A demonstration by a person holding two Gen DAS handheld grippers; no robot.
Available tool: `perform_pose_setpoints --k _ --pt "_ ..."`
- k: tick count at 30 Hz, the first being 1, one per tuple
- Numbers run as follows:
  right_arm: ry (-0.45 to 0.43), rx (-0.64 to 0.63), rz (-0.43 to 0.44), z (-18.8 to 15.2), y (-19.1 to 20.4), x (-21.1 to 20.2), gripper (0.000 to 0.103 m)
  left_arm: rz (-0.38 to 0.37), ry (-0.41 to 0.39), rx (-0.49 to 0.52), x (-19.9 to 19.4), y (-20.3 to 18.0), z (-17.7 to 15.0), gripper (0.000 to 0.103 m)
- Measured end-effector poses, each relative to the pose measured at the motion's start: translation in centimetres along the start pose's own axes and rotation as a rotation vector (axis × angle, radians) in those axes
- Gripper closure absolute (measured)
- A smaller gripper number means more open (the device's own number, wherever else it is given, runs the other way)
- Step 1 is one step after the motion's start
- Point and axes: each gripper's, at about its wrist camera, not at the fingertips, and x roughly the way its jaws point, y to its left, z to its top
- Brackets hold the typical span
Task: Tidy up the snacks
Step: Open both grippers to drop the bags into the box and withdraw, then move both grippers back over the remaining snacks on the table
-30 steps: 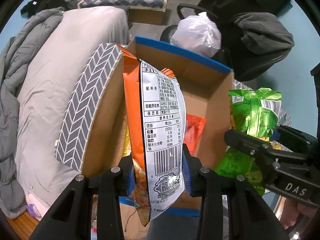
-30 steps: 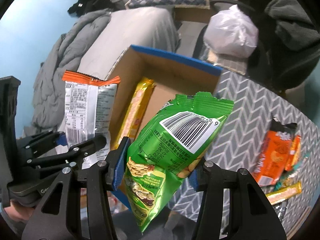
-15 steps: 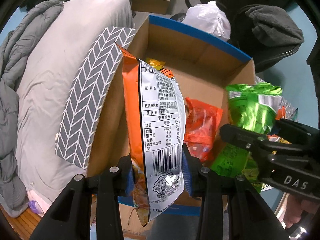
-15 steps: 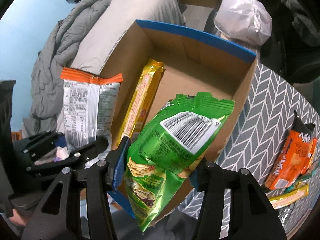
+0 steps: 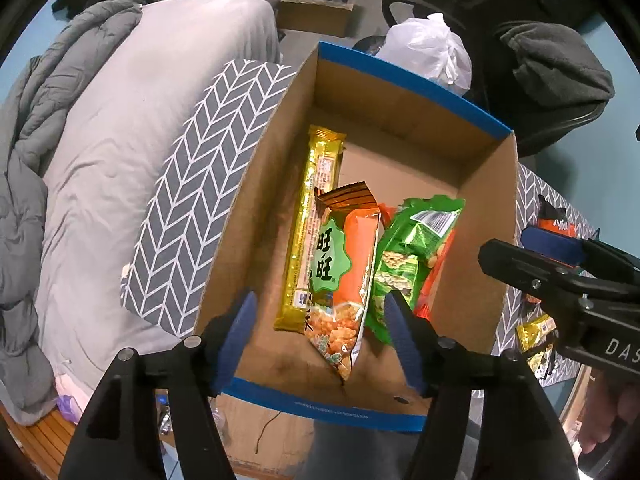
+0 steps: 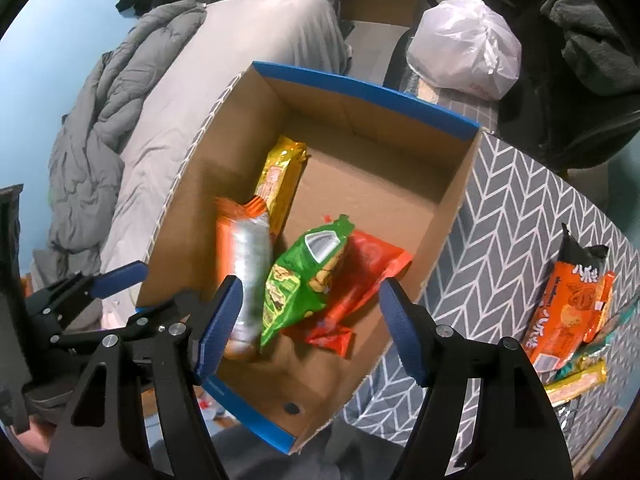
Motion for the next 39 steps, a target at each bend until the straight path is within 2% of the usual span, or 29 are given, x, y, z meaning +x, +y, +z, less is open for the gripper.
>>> perform_pose_setpoints --k 13,31,35,39 --pt "-0.014 0.067 -0.025 -1.9 -2.5 -2.1 0.031 -0.044 0.005 0.047 -1.3 -3.2 -0.6 0.031" --pt "-0.054 0.258 -0.068 -7.8 -10.8 -6.1 0.031 -0.074 0.056 0.305 -1.0 -13.0 -1.9 0.031" --pt "-0.068 0.303 -0.086 -9.5 -13.1 -7.1 0.025 -0.076 0.057 0.367 -0.9 -15.5 -2.5 0.031" --pt "-0.066 0.332 -0.105 -11.2 -15.4 -7.9 0.025 -0.083 0.055 0.421 -0.9 -17.8 -3.2 0.027"
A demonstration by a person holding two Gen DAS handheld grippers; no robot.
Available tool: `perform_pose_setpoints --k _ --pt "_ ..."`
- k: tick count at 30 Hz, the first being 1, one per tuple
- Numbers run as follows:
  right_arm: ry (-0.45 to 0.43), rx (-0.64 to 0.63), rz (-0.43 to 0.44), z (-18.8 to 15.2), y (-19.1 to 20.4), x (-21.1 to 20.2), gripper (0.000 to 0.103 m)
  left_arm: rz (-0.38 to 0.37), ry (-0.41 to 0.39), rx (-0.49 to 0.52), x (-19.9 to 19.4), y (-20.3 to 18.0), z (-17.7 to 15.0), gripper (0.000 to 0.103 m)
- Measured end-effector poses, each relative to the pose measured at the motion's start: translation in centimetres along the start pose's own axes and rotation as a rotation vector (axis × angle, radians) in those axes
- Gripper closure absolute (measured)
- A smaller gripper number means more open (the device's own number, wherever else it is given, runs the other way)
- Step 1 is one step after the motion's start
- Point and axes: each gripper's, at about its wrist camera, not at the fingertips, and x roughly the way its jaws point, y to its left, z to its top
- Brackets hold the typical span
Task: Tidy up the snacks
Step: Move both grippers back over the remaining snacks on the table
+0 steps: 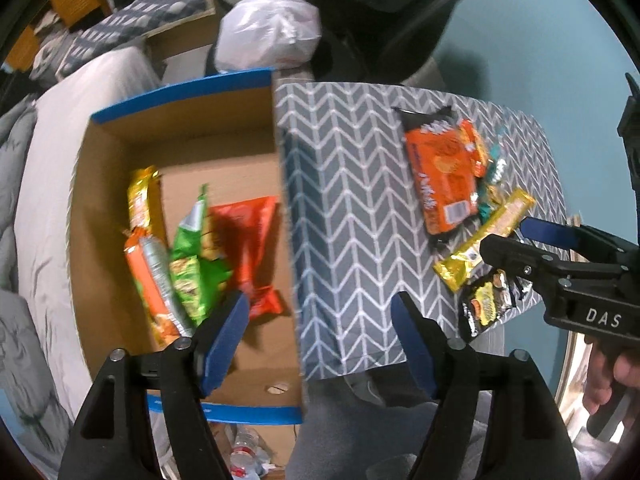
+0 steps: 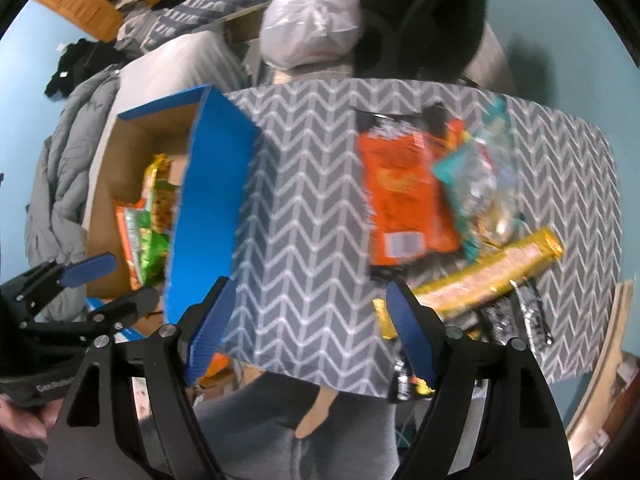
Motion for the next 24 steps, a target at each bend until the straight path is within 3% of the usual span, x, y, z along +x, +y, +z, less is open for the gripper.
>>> perform_pose_setpoints --k 13,16,24 --pt "0.001 0.086 -0.051 -2.3 -9.5 -1.9 0.024 0.005 0.009 0.162 1.3 -7.7 1.0 0.026" --pt "0.008 0.096 -0.06 -2.8 -11.6 -1.9 0.024 0.004 0.009 0.191 1.8 -9.2 1.2 0.022" --pt "0.009 0.083 -0.102 -3.9 -16.8 -0.9 0.024 0.029 0.022 0.314 4.1 -14.0 1.0 0.022"
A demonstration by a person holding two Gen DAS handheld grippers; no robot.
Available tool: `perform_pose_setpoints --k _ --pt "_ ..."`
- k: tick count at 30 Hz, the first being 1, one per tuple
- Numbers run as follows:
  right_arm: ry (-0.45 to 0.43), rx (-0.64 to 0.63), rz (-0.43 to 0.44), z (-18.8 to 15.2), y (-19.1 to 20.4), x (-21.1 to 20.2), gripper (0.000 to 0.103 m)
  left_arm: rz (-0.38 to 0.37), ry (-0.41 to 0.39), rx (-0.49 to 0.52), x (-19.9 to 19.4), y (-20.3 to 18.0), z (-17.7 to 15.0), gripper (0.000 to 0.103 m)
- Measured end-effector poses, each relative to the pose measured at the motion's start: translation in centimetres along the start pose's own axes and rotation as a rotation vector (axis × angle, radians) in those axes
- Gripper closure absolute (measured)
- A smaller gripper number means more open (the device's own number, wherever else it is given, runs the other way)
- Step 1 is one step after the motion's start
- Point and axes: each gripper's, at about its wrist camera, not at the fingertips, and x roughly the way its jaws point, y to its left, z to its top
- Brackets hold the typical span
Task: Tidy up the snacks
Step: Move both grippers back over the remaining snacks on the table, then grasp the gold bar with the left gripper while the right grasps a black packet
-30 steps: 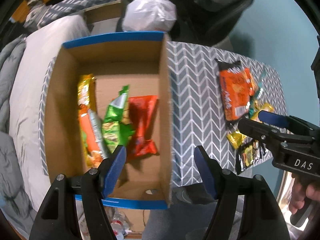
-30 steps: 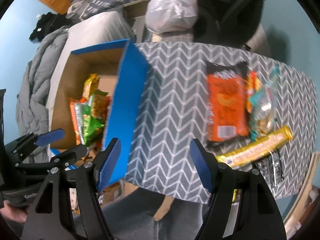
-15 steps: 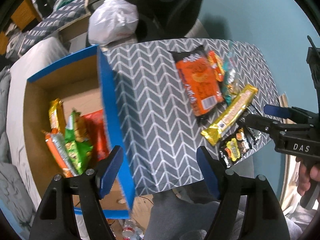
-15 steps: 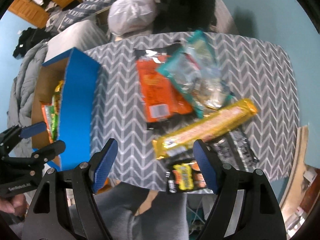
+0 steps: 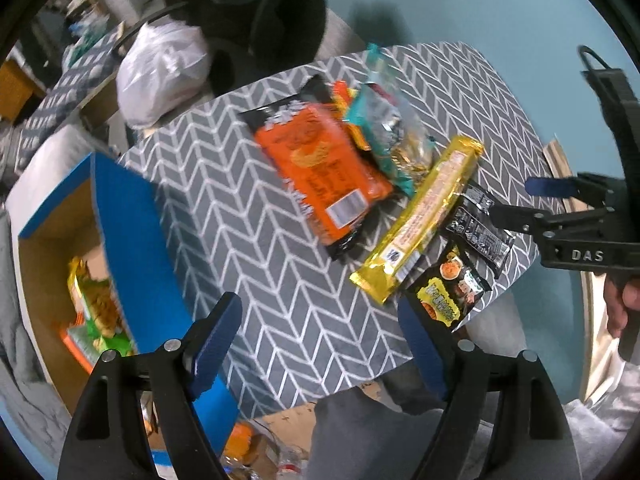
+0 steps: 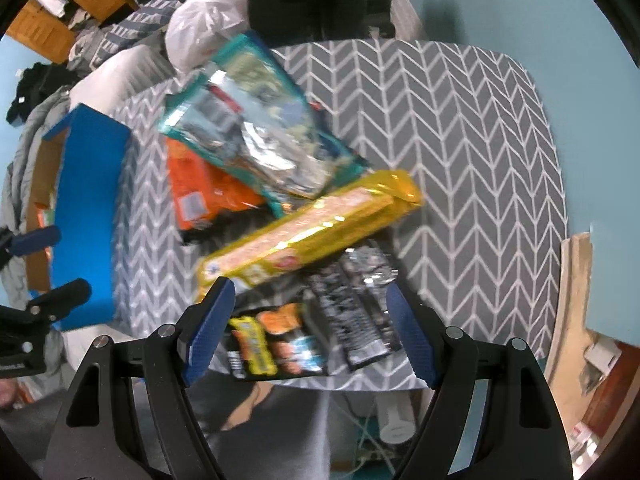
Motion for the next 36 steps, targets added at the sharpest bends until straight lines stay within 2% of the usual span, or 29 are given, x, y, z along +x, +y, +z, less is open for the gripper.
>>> perform_pose_setpoints --k 5,16,24,28,31,36 --pt "0.043 -0.082 -0.035 -0.3 -1.5 2.3 0.024 0.027 0.015 0.057 1.8 -1.9 0.9 0.022" --pt "0.102 -0.263 -0.074 -1.6 -1.4 5.8 0.024 0.038 0.01 0.154 4.2 -4.7 2.0 0.022" --pt "0.133 -0.277 -0.107 -1.9 -2.0 8.2 0.024 -0.005 0.018 0.197 5.1 -6.3 2.6 0.022" --pt "0.139 -0.216 -0.104 -3.0 -3.4 8.6 0.025 0.01 0.027 0.233 6.0 -7.1 3.3 0.022" --pt "0.133 -0.129 -0.094 -3.5 -6.0 8.2 0.027 -0.005 0.035 0.246 6.5 -7.7 3.9 0.022" --pt "0.115 0.08 -0.072 -4.4 -10.2 7.5 0.029 -0.021 0.047 0.294 7.3 -9.3 4.8 0.022"
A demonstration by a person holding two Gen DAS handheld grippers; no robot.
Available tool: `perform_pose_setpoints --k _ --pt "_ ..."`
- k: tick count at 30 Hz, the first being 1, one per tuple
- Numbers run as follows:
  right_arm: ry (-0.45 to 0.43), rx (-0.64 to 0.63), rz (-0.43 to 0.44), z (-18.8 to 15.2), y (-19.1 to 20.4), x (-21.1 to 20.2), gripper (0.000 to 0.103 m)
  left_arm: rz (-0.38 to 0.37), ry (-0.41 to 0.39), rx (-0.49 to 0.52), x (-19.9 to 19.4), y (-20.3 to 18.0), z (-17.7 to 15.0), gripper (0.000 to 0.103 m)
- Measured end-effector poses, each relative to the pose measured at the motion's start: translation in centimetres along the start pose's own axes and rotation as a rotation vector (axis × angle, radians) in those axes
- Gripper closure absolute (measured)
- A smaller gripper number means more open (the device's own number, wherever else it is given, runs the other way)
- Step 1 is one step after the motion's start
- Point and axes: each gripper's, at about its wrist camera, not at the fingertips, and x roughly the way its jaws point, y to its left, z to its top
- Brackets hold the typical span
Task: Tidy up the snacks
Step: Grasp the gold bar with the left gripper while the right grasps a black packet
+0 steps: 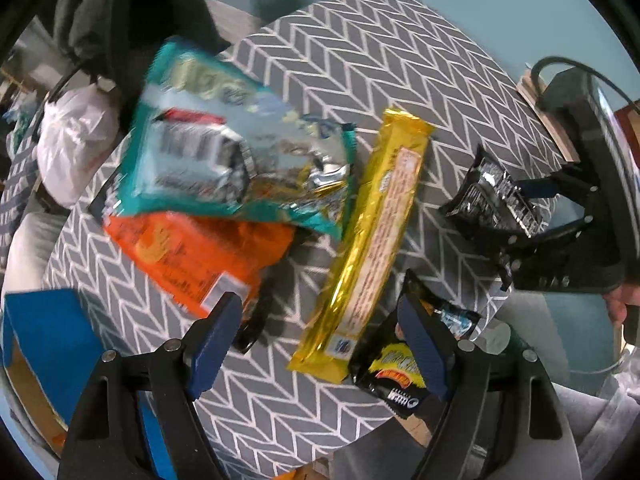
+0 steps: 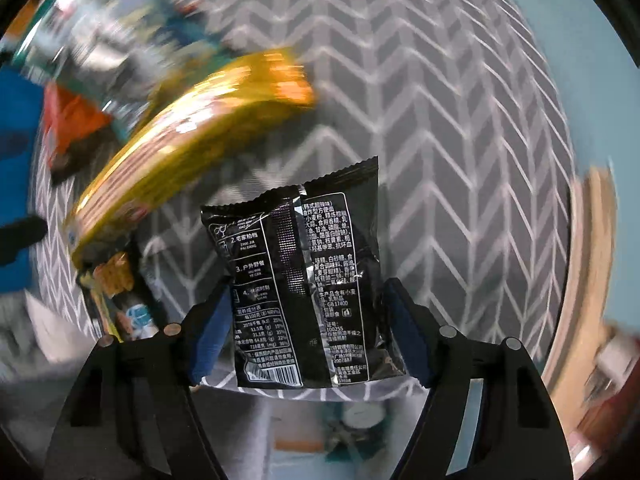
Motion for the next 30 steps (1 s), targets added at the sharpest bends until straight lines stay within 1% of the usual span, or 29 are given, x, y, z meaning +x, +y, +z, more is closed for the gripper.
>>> perform_pose_setpoints --k 3,7,11,13,18,19,22,23,25,26,28,30 --pt "-0.018 0.134 0.03 -0.7 -2.9 0.0 0.03 -0.009 0.011 0.035 0.9 -1.0 0.9 0.022" --pt "-0.037 0.218 0.067 -1.2 -5.1 -0.1 0.029 -0.018 0.047 0.055 2.6 -2.1 2.1 0.022" --pt "-0.05 0.247 0.076 -2.0 -6.0 0.1 0.029 -0.026 0.073 0.065 4.1 -2.7 3.0 0.022" --pt "-0.052 0.258 0.082 -3.5 -6.2 0.0 0.029 -0.027 0.083 0.067 5.0 -2.8 3.2 0.022" --pt "-0.053 0.267 0.076 -3.4 -6.6 0.0 0.029 -0.035 0.105 0.054 6.8 -3.3 3.9 0.022" --pt "-0.053 0.266 0.073 -3.3 -5.8 0.7 0.028 -0.036 0.107 0.05 7.1 -3.4 4.1 0.022" --pt "-0.049 0.269 0.072 -3.5 -5.7 1.0 0.028 -0.031 0.112 0.041 8.0 -3.4 4.4 0.022" --pt "-0.048 0.269 0.073 -3.4 -5.6 1.0 0.027 -0.03 0.116 0.036 8.4 -3.3 4.6 0.025" --pt "-0.046 0.264 0.065 -3.1 -5.3 1.1 0.025 -0.033 0.121 0.024 9.1 -3.0 5.0 0.04" --pt "-0.047 0.259 0.061 -3.1 -5.2 1.4 0.025 -0.03 0.131 0.017 9.7 -2.9 5.3 0.043" --pt "-0.047 0.25 0.045 -3.0 -4.8 1.4 0.025 -0.033 0.108 0.018 9.8 -2.7 5.5 0.048" --pt "-0.046 0.249 0.035 -2.8 -4.5 1.3 0.024 -0.03 0.106 0.015 9.8 -2.6 5.4 0.055"
